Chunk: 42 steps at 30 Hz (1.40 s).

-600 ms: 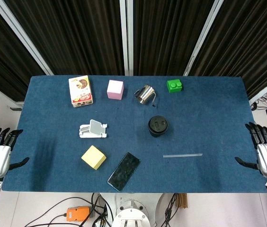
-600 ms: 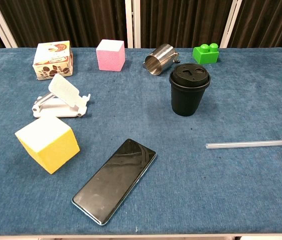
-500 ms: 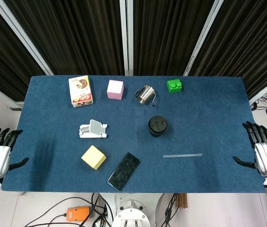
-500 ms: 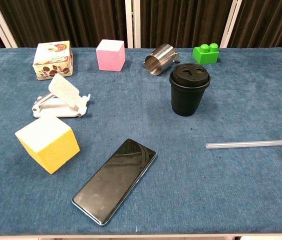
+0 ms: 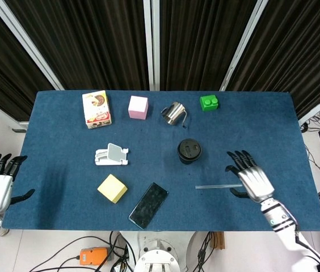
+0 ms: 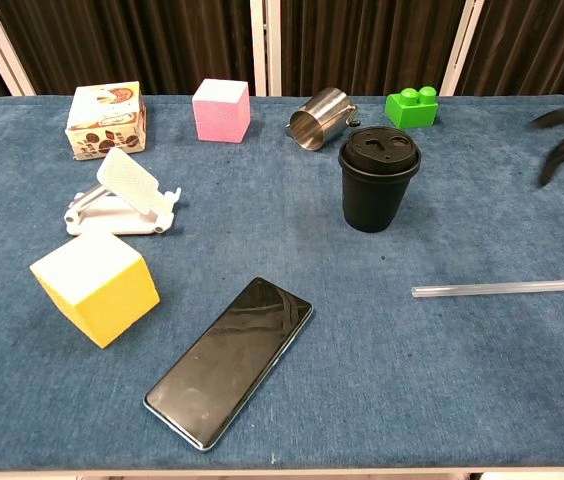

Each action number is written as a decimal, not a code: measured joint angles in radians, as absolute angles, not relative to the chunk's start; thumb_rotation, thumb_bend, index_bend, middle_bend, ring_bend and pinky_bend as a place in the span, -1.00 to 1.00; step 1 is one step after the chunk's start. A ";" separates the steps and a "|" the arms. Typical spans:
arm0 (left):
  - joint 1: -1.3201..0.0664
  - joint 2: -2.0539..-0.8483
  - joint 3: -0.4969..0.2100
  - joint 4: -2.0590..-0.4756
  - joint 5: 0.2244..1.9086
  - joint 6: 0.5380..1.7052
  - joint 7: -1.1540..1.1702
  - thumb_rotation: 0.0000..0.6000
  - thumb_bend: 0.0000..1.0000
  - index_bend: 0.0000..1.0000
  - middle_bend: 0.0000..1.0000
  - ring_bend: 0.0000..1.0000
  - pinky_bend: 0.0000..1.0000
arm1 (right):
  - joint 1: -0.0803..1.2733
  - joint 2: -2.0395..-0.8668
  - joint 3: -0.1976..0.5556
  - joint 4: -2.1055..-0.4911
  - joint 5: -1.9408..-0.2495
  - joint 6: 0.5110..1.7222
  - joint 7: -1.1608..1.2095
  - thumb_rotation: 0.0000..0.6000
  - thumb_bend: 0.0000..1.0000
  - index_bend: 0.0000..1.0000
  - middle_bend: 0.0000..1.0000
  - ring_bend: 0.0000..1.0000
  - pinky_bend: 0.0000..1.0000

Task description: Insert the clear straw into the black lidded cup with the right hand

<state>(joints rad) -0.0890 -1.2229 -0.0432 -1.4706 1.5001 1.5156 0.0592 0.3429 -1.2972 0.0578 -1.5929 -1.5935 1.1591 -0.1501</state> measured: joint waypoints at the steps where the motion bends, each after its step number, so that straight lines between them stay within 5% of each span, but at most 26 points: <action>1: -0.089 -1.223 -0.043 -1.471 1.499 1.514 0.060 1.00 -0.89 -0.71 -0.65 -0.85 -1.00 | 0.358 -1.326 0.058 -1.583 -1.588 1.136 -0.192 1.00 -0.18 -0.08 -0.80 -1.00 -0.93; 18: -0.091 -1.238 -0.044 -1.442 1.476 1.486 0.048 1.00 -0.89 -0.71 -0.65 -0.86 -1.00 | 0.427 -1.583 0.066 -1.482 -1.413 1.043 -0.534 1.00 0.01 0.12 -0.71 -1.00 -0.93; 42: -0.083 -1.240 -0.044 -1.420 1.476 1.491 0.029 1.00 -0.89 -0.71 -0.67 -0.86 -1.00 | 0.440 -1.549 0.066 -1.526 -1.407 1.090 -0.424 1.00 0.23 0.36 -0.57 -0.96 -0.92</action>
